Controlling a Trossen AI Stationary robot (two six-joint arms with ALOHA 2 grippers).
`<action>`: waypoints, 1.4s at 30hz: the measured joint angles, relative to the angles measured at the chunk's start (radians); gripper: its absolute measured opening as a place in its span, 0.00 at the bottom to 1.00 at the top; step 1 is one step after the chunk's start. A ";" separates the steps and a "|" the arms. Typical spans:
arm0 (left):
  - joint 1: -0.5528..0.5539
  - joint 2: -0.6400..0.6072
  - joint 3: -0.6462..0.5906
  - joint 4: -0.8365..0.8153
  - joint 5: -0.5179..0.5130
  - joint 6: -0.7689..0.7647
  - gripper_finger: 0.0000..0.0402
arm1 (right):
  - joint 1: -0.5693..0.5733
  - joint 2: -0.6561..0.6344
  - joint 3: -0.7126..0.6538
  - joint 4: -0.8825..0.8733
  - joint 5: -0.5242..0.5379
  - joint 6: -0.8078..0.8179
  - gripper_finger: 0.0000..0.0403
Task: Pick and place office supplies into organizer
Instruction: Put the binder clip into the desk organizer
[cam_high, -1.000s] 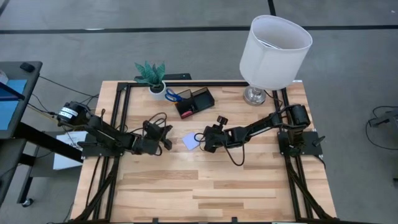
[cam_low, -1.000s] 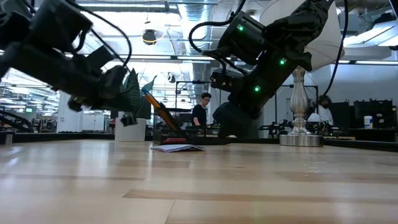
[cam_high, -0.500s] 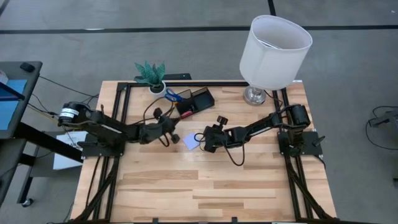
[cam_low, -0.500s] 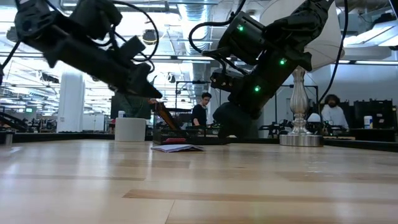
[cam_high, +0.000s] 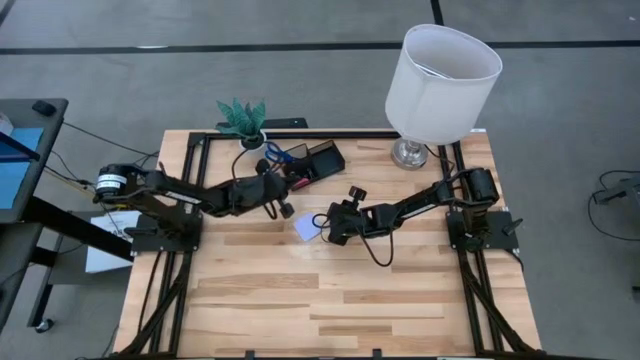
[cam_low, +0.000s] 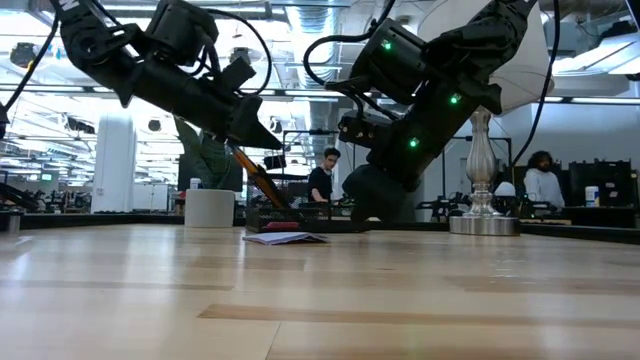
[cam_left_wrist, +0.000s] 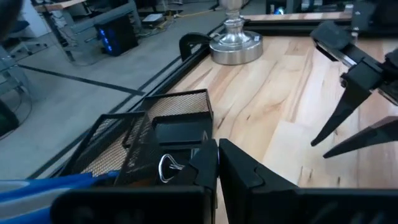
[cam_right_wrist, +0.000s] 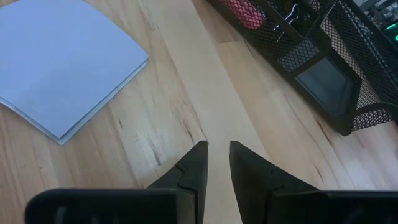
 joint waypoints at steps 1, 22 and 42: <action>0.004 0.000 0.005 -0.011 0.009 0.003 0.00 | 0.000 0.000 0.000 0.000 0.000 0.000 0.15; 0.111 0.000 0.009 -0.019 0.140 0.102 0.00 | 0.000 0.000 0.000 0.003 0.000 0.000 0.15; 0.184 0.000 0.009 -0.008 0.265 0.174 0.02 | 0.000 0.000 0.000 0.004 0.000 0.001 0.15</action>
